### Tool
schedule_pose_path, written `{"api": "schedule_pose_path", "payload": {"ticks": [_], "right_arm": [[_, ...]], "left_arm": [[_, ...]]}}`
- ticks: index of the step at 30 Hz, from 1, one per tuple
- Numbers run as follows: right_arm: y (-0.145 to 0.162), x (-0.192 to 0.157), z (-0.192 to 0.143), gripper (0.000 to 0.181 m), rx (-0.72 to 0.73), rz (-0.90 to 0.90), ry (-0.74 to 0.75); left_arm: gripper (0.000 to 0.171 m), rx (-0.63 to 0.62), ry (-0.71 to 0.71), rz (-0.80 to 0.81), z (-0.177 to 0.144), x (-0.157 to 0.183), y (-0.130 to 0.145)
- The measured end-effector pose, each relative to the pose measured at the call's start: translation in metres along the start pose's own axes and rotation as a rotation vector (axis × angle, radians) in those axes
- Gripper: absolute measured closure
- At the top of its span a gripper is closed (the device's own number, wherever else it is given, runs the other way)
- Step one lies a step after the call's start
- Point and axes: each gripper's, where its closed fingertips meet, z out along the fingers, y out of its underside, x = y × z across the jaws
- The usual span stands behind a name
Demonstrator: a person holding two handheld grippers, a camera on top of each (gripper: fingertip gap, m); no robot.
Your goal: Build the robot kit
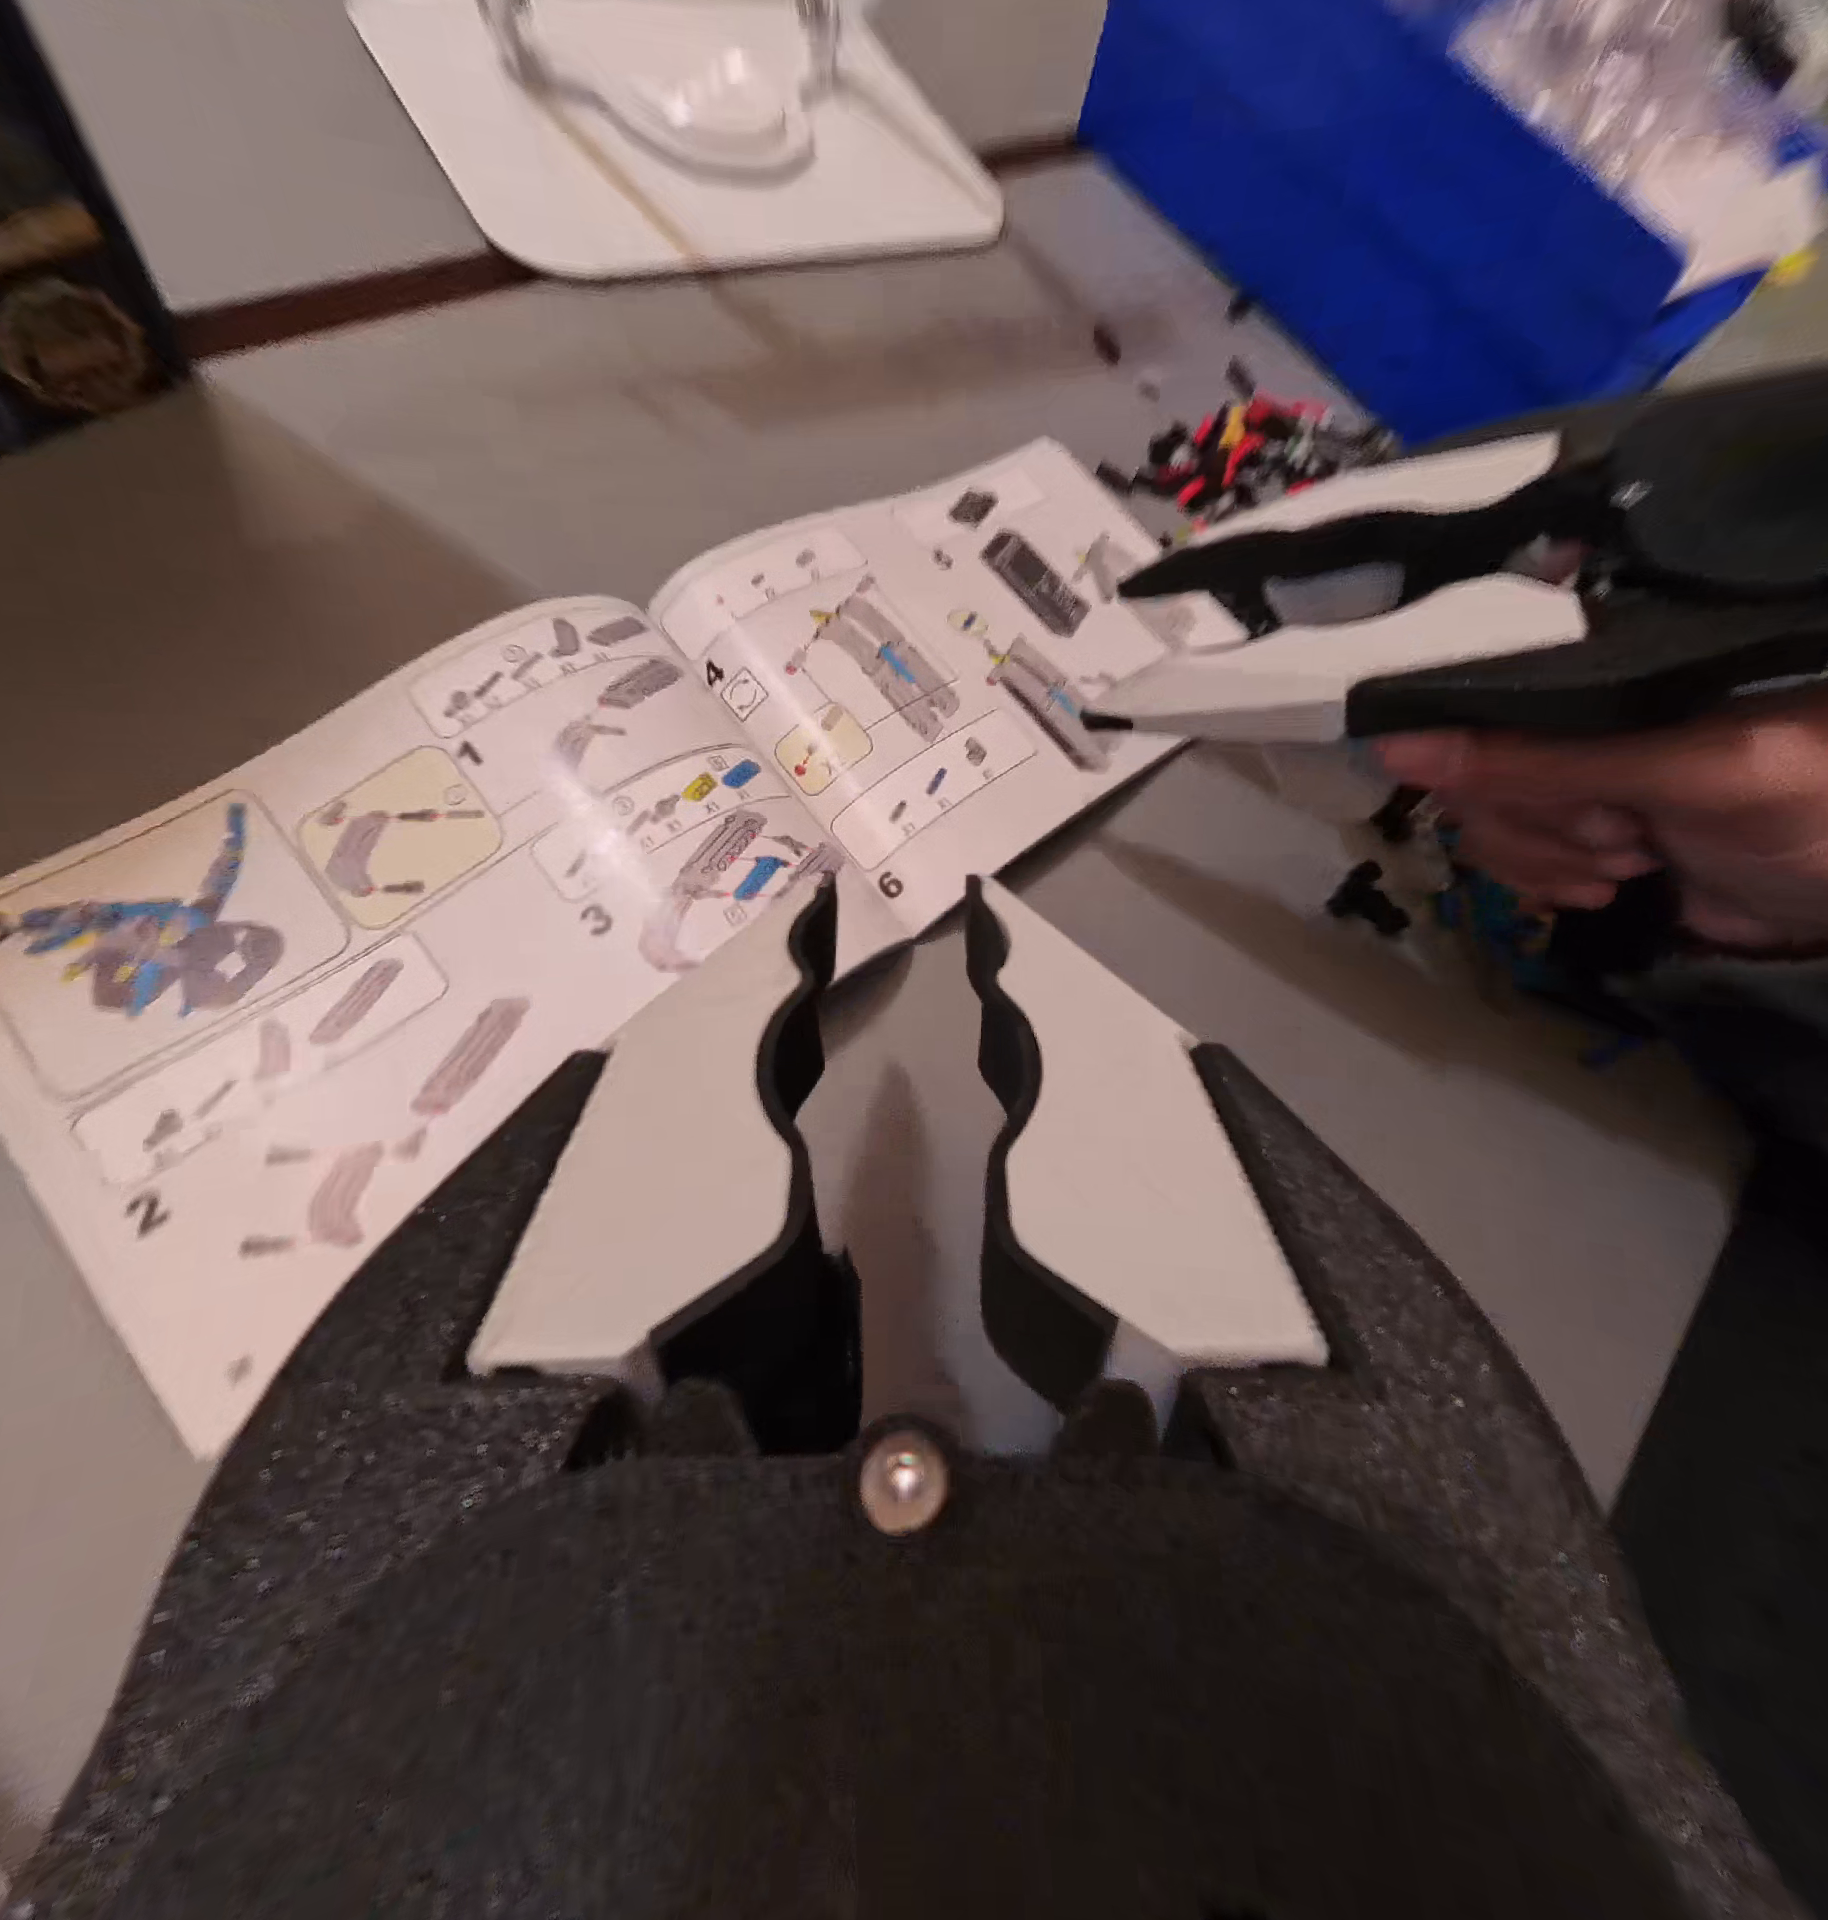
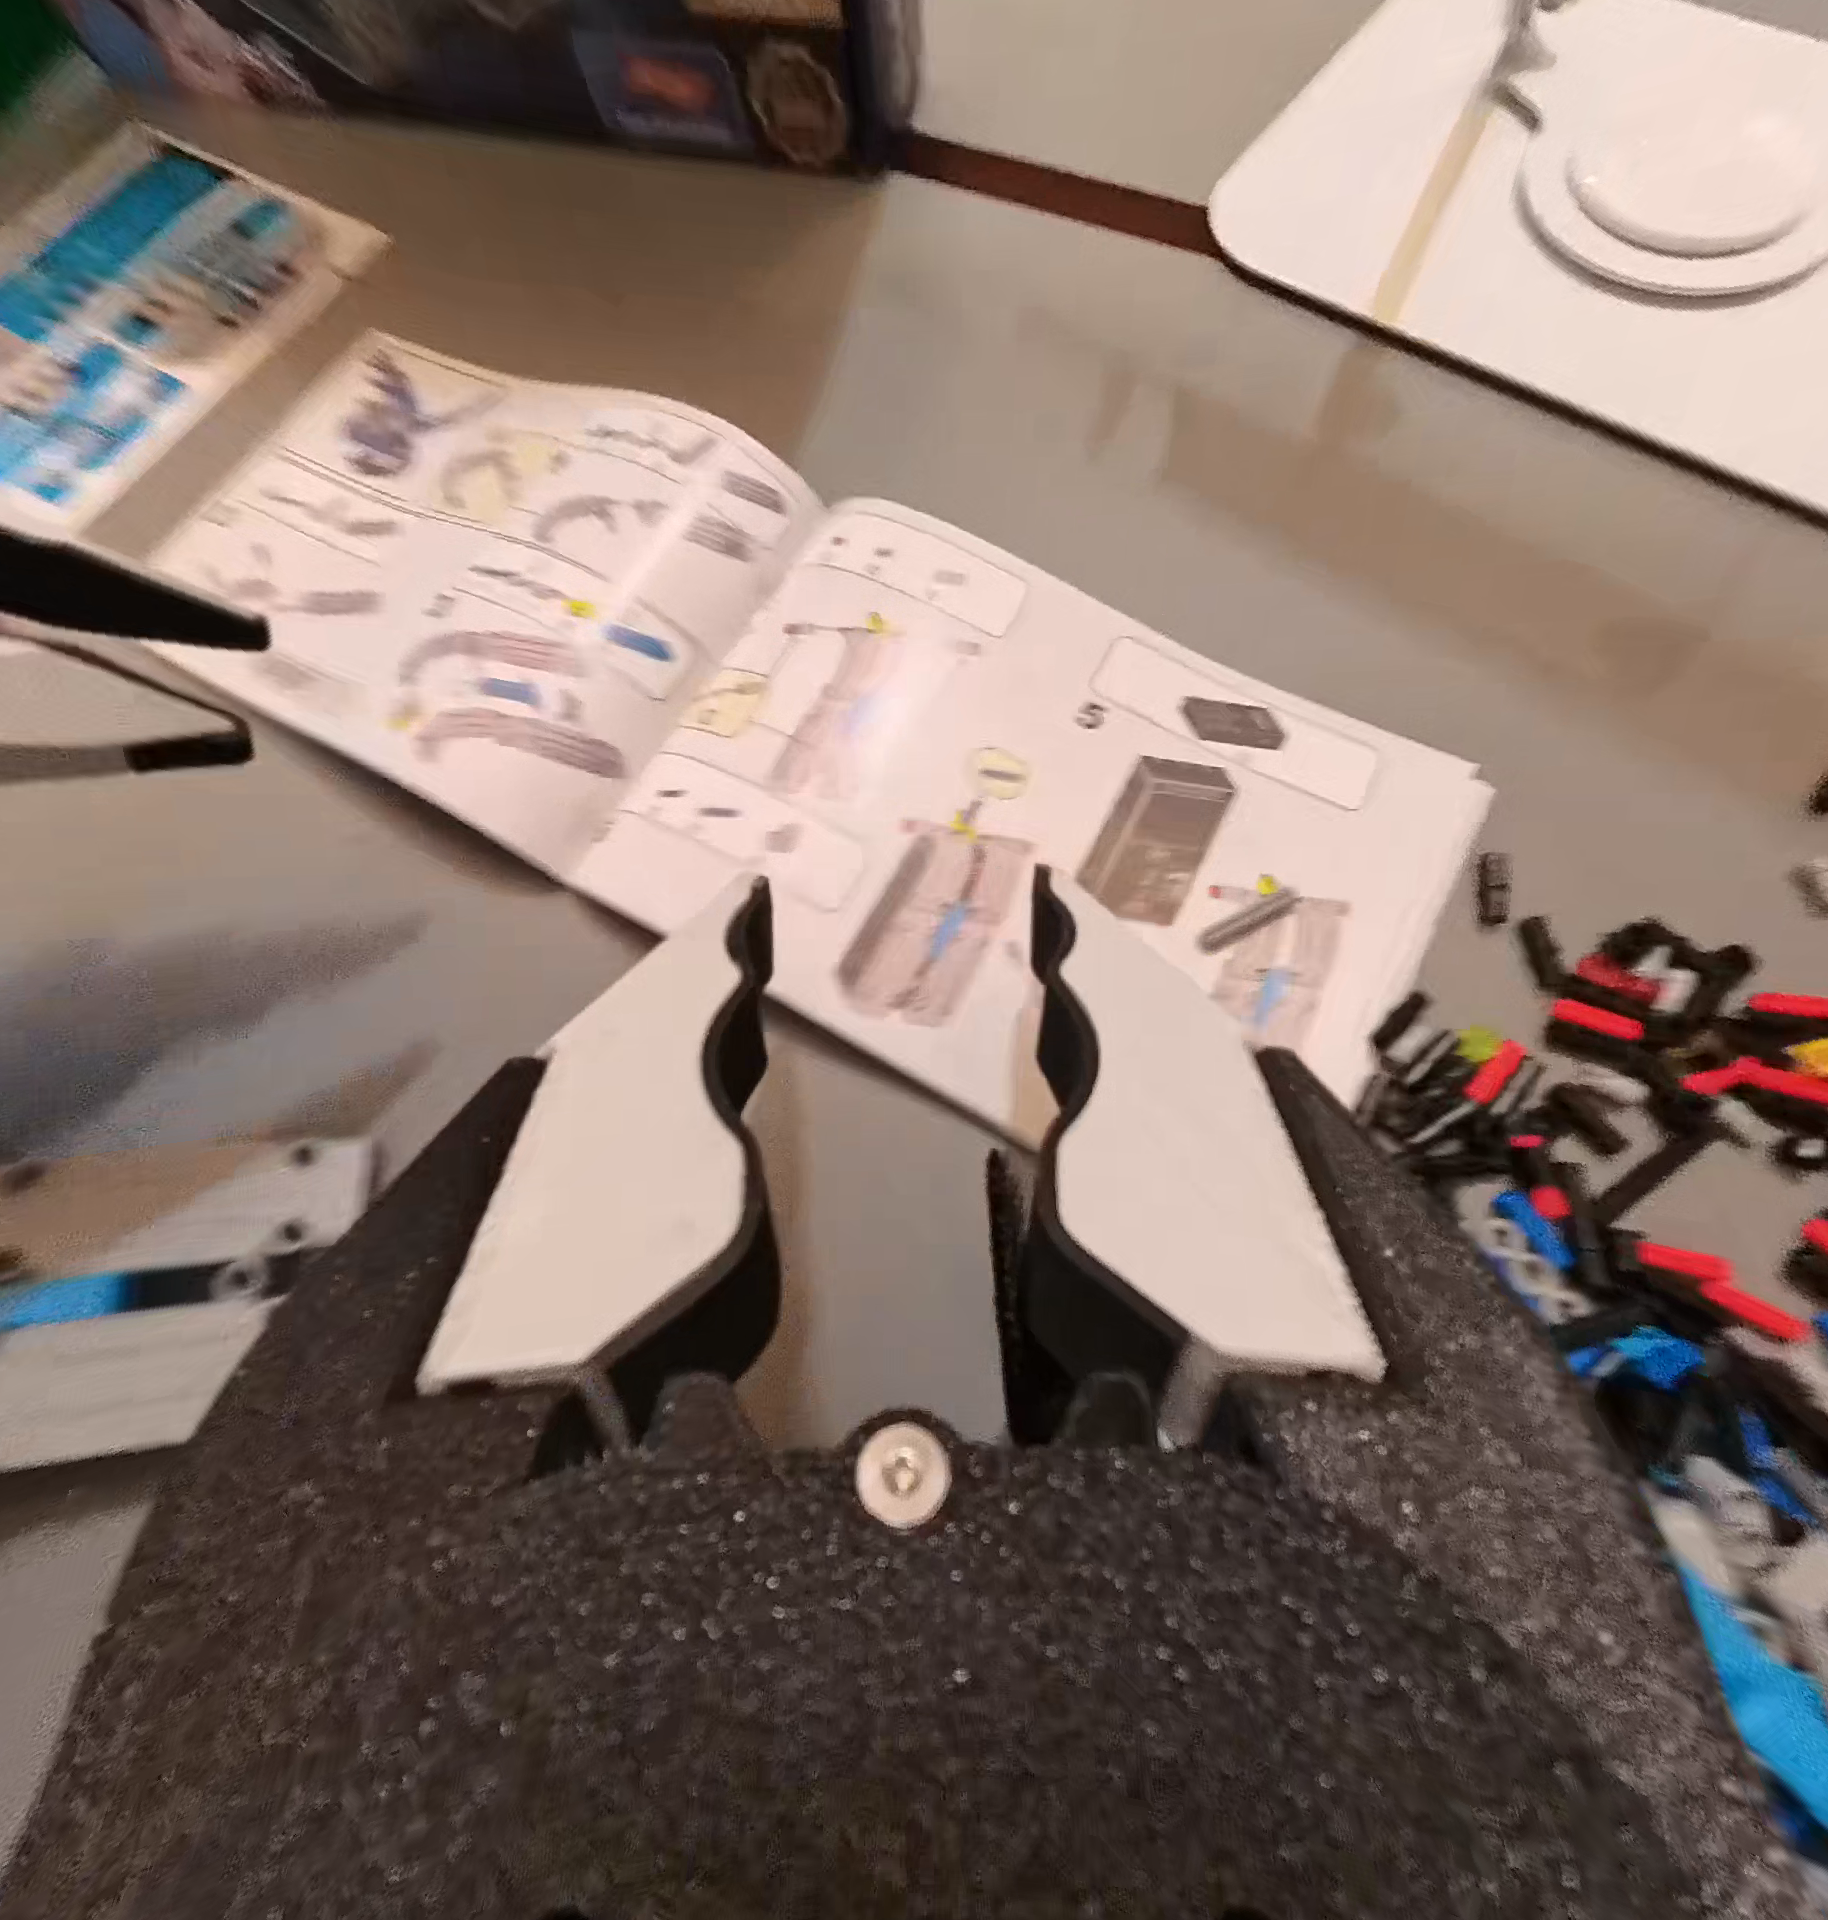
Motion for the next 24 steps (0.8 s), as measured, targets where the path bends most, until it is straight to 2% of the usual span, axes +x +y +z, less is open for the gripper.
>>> {"api": "schedule_pose_path", "payload": {"ticks": [1, 4, 6, 10, 14, 24], "right_arm": [[0.000, 0.009, 0.006, 0.133, -0.044, -0.013, 0.031], [0.004, 0.022, 0.023, 0.115, -0.172, -0.067, 0.026], [0.016, 0.022, 0.028, 0.113, -0.224, -0.061, -0.019], [0.023, 0.025, 0.027, 0.115, -0.204, -0.062, -0.017], [0.024, 0.025, 0.028, 0.115, -0.187, -0.084, -0.017], [0.024, 0.025, 0.028, 0.115, -0.176, -0.081, -0.014]], "left_arm": [[0.146, -0.047, 0.001, 0.009, 0.013, -0.003, 0.002], [0.128, -0.105, 0.031, -0.031, 0.042, -0.010, 0.006], [0.129, -0.114, 0.039, -0.050, 0.049, -0.015, 0.013], [0.143, -0.125, 0.041, -0.023, 0.046, -0.024, 0.031], [0.143, -0.107, 0.095, -0.080, 0.043, -0.023, 0.032], [0.143, -0.108, 0.085, -0.040, 0.043, -0.023, 0.034]]}}
